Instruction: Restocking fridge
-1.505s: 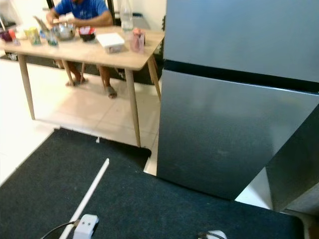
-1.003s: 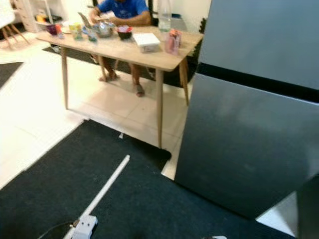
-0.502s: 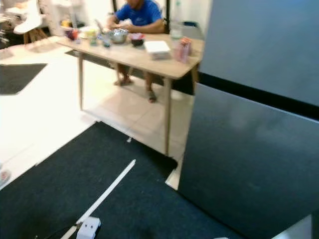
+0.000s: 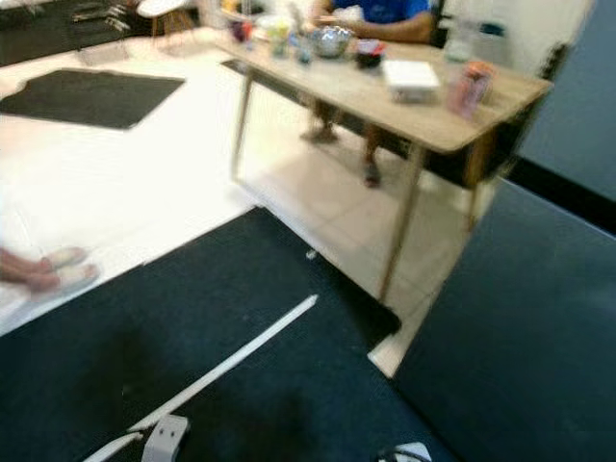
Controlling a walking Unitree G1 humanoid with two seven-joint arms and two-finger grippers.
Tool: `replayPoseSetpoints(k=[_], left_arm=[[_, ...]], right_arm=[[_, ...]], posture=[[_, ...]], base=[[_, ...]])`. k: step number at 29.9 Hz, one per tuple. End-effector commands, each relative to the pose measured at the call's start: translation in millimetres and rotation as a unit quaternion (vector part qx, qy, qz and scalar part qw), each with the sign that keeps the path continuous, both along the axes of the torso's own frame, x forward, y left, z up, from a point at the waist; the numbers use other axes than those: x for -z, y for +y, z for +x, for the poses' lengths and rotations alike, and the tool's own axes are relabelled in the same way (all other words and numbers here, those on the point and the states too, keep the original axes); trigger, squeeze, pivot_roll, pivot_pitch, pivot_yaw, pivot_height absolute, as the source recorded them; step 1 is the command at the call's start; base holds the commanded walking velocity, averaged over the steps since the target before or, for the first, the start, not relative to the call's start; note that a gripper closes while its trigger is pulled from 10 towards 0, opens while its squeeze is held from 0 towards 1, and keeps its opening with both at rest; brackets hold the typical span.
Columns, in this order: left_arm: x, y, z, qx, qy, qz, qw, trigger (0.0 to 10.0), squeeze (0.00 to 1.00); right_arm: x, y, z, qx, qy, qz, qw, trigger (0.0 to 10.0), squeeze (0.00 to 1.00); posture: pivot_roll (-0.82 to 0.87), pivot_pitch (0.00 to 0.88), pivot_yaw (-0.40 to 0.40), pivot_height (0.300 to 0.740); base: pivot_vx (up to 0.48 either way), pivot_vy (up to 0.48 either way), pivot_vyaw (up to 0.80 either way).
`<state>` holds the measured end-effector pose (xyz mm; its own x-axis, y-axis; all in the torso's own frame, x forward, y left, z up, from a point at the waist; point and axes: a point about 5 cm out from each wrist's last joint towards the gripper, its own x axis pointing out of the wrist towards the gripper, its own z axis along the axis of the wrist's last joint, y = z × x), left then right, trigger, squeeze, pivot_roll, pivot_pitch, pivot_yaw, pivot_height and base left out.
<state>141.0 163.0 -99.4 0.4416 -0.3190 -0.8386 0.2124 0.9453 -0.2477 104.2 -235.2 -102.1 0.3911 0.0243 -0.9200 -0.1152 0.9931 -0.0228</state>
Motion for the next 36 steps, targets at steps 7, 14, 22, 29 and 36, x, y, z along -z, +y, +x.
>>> replayPoseSetpoints(k=[7,14,22,29,36], left_arm=[[2.6,-2.4,-5.8,0.007,0.019,-0.002,1.000,10.0,0.00],[2.2,-2.7,-5.4,0.013,0.015,-0.004,1.000,10.0,0.00],[2.4,-2.2,-6.2,0.017,0.015,-0.003,1.000,10.0,0.00],[2.4,-2.1,-6.5,0.019,0.015,-0.002,1.000,10.0,0.00],[2.5,-2.6,-6.7,0.018,0.015,-0.003,1.000,10.0,0.00]], right_arm=[[-0.3,1.4,2.7,-0.006,-0.005,-0.009,1.000,10.0,0.00],[0.2,3.9,2.6,-0.006,-0.008,-0.006,1.000,10.0,0.00],[0.4,4.6,2.3,-0.007,-0.008,-0.007,1.000,10.0,0.00],[0.6,5.7,2.7,-0.009,-0.009,-0.007,1.000,10.0,0.00],[0.6,5.4,2.7,-0.010,-0.008,-0.010,1.000,10.0,0.00]], posture=[[-0.02,0.041,0.003,0.740],[-0.02,0.043,0.003,0.740],[-0.02,0.043,0.003,0.740],[-0.02,0.043,0.005,0.740],[-0.01,0.044,0.003,0.740]], base=[[0.000,0.000,0.00],[0.193,0.000,0.00],[0.437,0.000,0.00],[0.480,0.000,0.00],[0.480,0.000,0.00]])
